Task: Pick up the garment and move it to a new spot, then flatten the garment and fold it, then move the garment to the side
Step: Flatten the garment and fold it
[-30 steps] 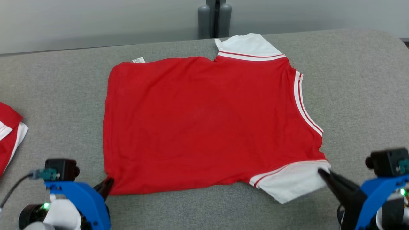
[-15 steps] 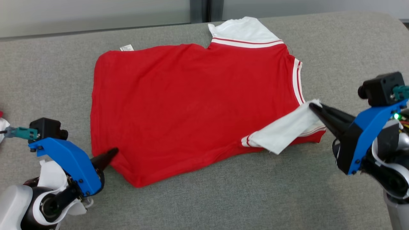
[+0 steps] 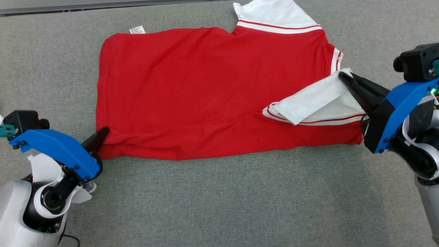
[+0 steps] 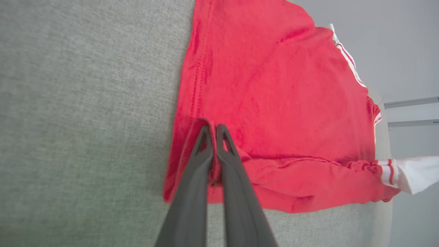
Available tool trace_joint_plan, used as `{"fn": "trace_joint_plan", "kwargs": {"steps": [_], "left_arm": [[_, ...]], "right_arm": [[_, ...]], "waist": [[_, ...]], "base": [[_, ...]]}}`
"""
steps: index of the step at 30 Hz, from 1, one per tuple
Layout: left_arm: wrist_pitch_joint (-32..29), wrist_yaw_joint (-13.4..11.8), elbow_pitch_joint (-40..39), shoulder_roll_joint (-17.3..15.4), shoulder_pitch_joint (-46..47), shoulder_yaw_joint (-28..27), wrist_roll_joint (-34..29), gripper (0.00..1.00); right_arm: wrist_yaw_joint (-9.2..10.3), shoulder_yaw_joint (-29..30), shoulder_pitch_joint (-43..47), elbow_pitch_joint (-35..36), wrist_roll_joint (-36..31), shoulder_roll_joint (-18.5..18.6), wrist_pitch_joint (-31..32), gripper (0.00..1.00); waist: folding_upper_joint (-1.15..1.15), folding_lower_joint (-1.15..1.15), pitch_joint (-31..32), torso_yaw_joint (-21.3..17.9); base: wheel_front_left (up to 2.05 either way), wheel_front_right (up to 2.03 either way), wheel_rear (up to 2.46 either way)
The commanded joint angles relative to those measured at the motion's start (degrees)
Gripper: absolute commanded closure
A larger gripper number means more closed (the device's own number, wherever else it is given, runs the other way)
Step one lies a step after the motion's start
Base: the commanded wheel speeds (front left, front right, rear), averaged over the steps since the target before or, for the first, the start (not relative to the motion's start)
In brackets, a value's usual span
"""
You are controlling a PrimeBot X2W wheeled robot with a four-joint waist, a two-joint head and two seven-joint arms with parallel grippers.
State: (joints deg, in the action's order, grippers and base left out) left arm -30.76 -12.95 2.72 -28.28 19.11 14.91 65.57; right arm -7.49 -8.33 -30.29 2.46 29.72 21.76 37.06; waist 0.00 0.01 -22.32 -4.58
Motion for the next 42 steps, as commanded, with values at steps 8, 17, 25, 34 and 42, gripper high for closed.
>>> {"fn": "trace_joint_plan", "kwargs": {"steps": [8,17,25,34,42], "left_arm": [[2.3,1.8,3.2,2.5,2.3,0.3,0.0,1.00],[4.5,4.0,6.3,4.9,3.4,0.7,0.5,0.00],[15.1,7.3,7.8,7.0,1.7,0.1,-3.9,0.00],[26.1,7.4,8.7,8.7,-5.4,4.2,-12.5,0.00],[31.9,5.8,13.1,11.7,-5.5,7.3,-17.2,0.00]], "right_arm": [[-0.01,-0.6,-2.0,-3.2,-0.4,1.9,-4.4,1.00],[-0.01,-1.4,-4.0,-5.1,-0.6,1.1,-9.5,0.00],[-0.01,-0.1,-2.8,-7.9,-2.4,0.4,-14.5,0.00],[-0.01,10.3,9.9,-3.1,-6.5,-5.3,-10.9,0.00],[-0.01,20.3,19.5,0.4,-12.4,-15.5,-12.9,0.00]], "waist": [[0.00,-0.01,-0.8,1.7],[0.00,-0.01,-1.0,3.6],[0.00,-0.01,1.2,5.3],[0.00,-0.01,5.6,5.4],[0.00,-0.01,6.2,5.5]], "base": [[0.00,0.00,0.00],[0.00,0.00,0.00],[0.00,0.00,0.00],[0.00,0.00,0.00],[0.00,0.00,0.00]]}}
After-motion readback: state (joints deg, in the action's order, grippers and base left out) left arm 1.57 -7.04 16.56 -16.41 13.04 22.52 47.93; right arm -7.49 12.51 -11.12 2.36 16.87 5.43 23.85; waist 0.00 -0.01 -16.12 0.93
